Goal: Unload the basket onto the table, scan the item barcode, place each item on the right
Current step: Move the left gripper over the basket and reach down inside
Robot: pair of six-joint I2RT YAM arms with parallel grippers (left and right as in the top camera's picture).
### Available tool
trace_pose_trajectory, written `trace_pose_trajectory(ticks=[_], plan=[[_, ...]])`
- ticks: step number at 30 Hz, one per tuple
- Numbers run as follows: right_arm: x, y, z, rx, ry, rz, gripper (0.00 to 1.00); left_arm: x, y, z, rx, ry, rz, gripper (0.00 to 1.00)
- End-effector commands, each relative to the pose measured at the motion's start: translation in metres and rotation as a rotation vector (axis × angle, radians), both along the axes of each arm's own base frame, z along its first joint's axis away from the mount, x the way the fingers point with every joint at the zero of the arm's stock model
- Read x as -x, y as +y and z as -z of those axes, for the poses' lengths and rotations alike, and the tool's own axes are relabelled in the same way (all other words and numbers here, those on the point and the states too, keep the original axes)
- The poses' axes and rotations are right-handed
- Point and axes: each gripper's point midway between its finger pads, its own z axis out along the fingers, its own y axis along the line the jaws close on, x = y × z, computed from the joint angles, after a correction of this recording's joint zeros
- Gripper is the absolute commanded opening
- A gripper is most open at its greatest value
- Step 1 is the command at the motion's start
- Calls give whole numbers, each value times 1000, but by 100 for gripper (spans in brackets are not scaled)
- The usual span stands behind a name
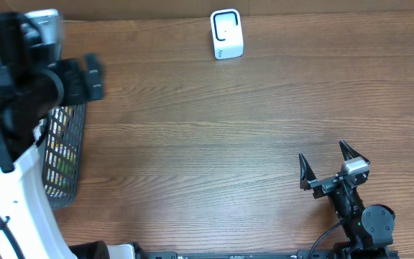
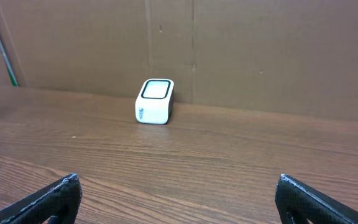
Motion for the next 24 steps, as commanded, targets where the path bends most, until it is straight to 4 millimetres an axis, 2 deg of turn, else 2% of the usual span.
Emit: trace_pose_trajectory(ticks=[1,5,8,12,16,20,24], plan=[[0,-1,2,0,-4,6,100,29,70,1,45,9,-375,91],[0,-1,2,0,-4,6,100,64,126,4,95,-1,-648,92],[0,-1,2,0,-4,6,100,81,148,5,154,-24,-742,92],[0,-1,2,0,-4,6,100,85,155,16,192,-2,-744,83],[0,-1,2,0,-4,6,100,86,165,50,188,104,-781,83],[0,-1,2,0,-4,6,100,78,176,84,183,173,-765,83],[0,-1,2,0,-4,6,100,61,184,116,134,220,-636,78]])
